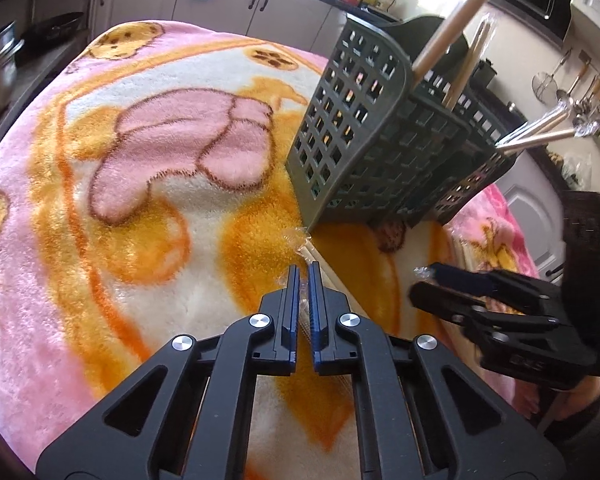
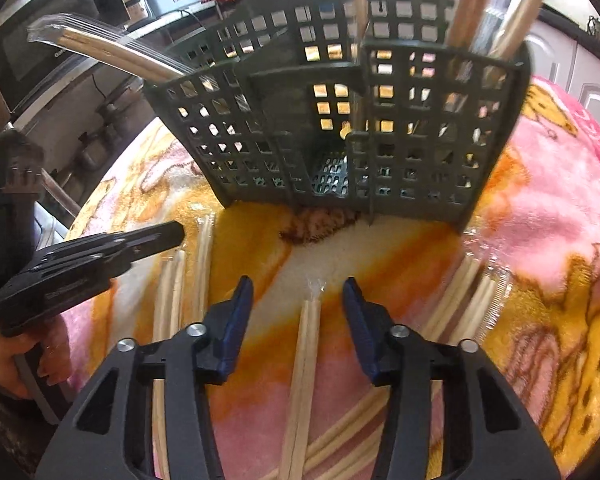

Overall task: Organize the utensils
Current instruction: 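Close the left tool on a chopstick while the right tool grasps another chopstick, then lift both held chopsticks and carry them above the green caddy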

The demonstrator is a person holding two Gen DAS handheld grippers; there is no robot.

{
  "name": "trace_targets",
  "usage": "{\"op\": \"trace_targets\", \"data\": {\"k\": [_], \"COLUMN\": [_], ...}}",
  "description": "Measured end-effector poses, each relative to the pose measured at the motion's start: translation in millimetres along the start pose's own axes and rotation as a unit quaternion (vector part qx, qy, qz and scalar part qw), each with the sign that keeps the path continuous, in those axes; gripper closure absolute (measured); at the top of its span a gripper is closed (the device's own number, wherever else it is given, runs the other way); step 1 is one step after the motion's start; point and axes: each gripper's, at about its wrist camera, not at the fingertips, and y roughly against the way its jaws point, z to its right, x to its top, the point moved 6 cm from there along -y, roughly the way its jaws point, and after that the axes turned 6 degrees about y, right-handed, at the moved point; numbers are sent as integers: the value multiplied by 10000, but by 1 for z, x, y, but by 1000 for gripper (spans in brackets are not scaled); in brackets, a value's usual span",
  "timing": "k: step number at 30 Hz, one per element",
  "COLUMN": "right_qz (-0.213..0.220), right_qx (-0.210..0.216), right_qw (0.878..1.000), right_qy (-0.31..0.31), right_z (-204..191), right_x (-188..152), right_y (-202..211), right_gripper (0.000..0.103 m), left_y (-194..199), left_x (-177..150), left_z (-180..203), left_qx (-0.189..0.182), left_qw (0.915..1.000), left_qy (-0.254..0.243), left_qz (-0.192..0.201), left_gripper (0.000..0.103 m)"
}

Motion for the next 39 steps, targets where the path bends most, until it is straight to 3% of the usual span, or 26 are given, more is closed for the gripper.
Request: {"op": "trace_targets", "data": {"k": [3, 5, 12, 21, 39], "right_qz": [-50, -42, 327, 1162, 2284], "right_qx": [-109, -70, 29, 118, 125], "right_qw": [9999, 10000, 9994, 9931, 9735], "right_qy": [-17, -26, -73, 85, -75], "right_z": [4, 5, 9, -2, -6], "right_x": [3, 4, 7, 15, 18], "right_y": [-4, -3, 23, 84, 176], "right_gripper": [76, 95, 95, 96, 97], "left_y": [9, 16, 36, 67, 122], "left_x": [3, 6, 14, 21, 38], "left_z": [1, 2, 8, 30, 96], "left_qx": [-38, -92, -247, -568, -1357], "left_qw": [9999, 9997, 9986, 9954, 9812], "left_qy": [18, 41, 67, -24, -502], "left_qz": [133, 214, 457, 777, 1279], "left_gripper": [101, 101, 101, 101, 101]}}
